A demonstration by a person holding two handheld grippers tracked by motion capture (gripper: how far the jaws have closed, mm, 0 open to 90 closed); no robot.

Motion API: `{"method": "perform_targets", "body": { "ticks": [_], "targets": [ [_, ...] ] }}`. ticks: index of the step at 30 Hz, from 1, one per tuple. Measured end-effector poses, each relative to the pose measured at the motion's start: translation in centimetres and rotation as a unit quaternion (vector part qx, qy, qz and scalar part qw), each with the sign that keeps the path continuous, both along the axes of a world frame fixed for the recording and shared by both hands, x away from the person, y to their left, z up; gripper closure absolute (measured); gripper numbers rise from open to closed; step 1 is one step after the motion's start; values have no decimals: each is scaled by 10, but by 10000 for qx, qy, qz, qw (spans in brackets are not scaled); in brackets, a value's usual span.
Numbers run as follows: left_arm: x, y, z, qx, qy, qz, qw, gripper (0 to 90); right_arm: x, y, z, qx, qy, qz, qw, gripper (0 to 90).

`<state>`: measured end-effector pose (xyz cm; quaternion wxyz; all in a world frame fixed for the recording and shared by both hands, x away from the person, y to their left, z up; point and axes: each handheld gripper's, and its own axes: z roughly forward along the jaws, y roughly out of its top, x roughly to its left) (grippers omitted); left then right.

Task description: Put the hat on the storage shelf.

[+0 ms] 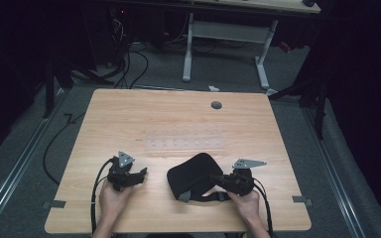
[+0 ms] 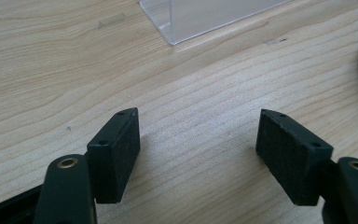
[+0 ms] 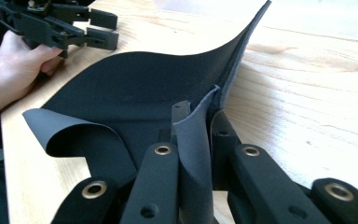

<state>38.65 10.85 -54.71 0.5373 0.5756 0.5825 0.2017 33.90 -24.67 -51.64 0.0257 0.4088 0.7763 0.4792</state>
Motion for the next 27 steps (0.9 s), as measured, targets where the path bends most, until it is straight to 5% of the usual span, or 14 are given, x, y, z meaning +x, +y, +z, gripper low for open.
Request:
{"method": "perform_targets", "body": {
  "ticks": [10, 22, 27],
  "targets": [
    [1, 1, 0, 15, 11, 0, 10000, 261, -7, -6, 8, 271, -13, -107, 9996, 846],
    [-5, -1, 3, 81, -47, -317, 9995, 292, -17, -14, 25, 528, -103, -257, 9982, 845],
    [-14, -3, 16, -255, -232, -534, 9980, 264, -17, -13, 33, 562, -139, -285, 9979, 845]
  ]
}}
